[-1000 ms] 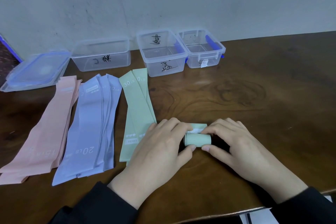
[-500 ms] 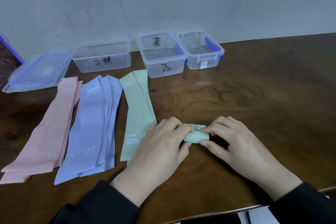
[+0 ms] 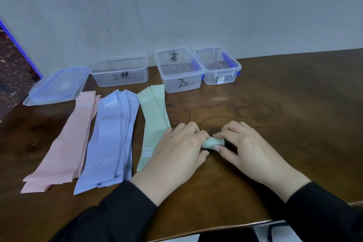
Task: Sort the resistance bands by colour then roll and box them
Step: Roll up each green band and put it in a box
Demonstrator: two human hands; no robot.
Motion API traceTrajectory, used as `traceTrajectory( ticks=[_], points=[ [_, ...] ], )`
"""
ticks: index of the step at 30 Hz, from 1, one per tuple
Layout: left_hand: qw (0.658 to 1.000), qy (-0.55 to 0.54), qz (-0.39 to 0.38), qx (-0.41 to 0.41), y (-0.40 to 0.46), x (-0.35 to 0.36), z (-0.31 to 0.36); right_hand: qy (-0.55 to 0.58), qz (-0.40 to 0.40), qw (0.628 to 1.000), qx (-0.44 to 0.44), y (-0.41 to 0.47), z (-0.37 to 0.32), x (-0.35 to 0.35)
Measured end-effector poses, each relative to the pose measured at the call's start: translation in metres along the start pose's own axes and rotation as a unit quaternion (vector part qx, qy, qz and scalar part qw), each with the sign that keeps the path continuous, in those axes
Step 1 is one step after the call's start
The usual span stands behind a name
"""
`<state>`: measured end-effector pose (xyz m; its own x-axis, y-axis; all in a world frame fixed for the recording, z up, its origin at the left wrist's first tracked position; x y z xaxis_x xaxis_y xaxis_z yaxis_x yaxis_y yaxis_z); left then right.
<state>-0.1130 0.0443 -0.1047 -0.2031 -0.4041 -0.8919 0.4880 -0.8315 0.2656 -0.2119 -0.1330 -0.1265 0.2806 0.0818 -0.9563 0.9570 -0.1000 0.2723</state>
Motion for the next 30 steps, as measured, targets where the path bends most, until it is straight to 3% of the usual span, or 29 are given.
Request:
traceTrajectory(
  ticks=[5,14,17,21,26,30],
  points=[
    [0.998,0.055,-0.027,-0.005,0.014,0.004,-0.003,-0.026,-0.028,0.999,-0.003,0.010,0.003,0.002],
    [0.996,0.027,-0.079,-0.023,0.043,0.002,-0.019,-0.002,-0.048,0.999,0.017,0.029,0.002,0.001],
    [0.991,-0.111,-0.057,-0.038,0.046,-0.010,-0.023,0.120,-0.051,0.989,0.073,0.031,0.001,-0.010],
    [0.935,-0.343,-0.014,-0.092,0.045,-0.030,-0.034,0.266,-0.055,0.955,0.115,0.037,-0.005,-0.030],
    [0.912,-0.403,0.013,-0.082,0.051,-0.044,-0.041,0.369,-0.073,0.918,0.127,0.054,-0.011,-0.049],
    [0.911,-0.410,-0.009,-0.052,0.062,-0.052,-0.051,0.430,-0.135,0.886,0.111,0.071,-0.007,-0.059]
  ],
)
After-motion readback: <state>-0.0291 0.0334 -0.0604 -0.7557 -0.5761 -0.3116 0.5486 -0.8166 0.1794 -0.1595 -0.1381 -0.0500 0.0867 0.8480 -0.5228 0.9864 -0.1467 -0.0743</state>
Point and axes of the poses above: each hand's wrist, its own y-axis towards the middle knuckle, its own x-axis out of the palm, z = x × y, the point moved 1 cm from there along y, towards the middle knuckle, and after that the axes turned 12 degrees about -y, right-handed, at the moved point
